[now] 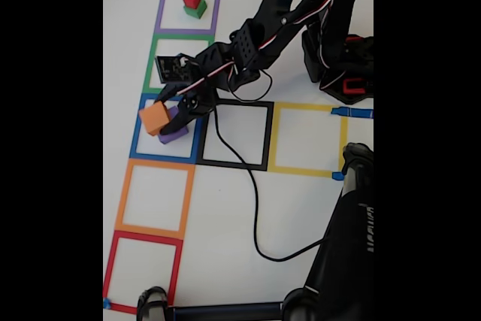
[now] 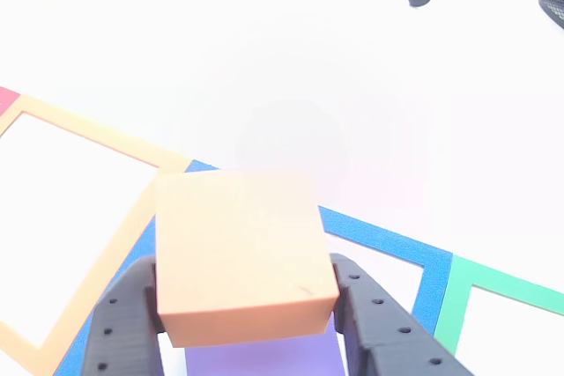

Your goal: Tower of hanoi

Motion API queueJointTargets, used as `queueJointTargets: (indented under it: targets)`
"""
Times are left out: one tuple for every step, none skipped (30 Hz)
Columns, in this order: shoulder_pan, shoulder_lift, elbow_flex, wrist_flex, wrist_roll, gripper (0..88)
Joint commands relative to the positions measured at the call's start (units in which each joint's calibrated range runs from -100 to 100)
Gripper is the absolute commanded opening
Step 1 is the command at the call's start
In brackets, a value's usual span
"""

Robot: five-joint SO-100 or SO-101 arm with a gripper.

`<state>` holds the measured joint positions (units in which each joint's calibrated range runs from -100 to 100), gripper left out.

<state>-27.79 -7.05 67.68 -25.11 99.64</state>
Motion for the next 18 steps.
queueJointTargets:
  targets:
    - [-1.0, 2.1, -0.8, -4.7, 0.4, 1.2]
    - [-1.0, 2.6, -0.8, -5.3, 0.4, 1.2]
    - [-1.0, 3.1, -0.8, -5.6, 0.4, 1.1]
    - [-0.9, 3.4, -0.8, -5.9, 0.4, 1.1]
    - [-0.7, 3.8, -0.8, -6.0, 0.4, 1.1]
    - [-0.5, 4.1, -0.8, -6.1, 0.4, 1.1]
    - [-0.3, 4.5, -0.7, -6.2, 0.4, 1.1]
    - [0.0, 4.9, -0.7, -6.5, 0.4, 1.1]
    - [0.2, 5.5, -0.7, -7.0, 0.4, 1.1]
    - [0.4, 6.0, -0.8, -7.3, 0.4, 1.1]
    - [0.6, 6.5, -0.9, -7.7, 0.4, 1.1]
    - [0.9, 6.9, -1.0, -8.1, 0.4, 1.1]
    - [1.1, 7.3, -1.0, -8.2, 0.4, 1.1]
    - [1.3, 7.6, -1.0, -8.4, 0.4, 1.1]
    - [1.5, 7.8, -1.0, -8.4, 0.4, 1.1]
    - [1.6, 8.0, -0.9, -8.4, 0.4, 1.1]
    - [1.7, 8.1, -0.7, -8.4, 0.4, 1.1]
    - [1.7, 8.1, -0.5, -8.4, 0.4, 1.1]
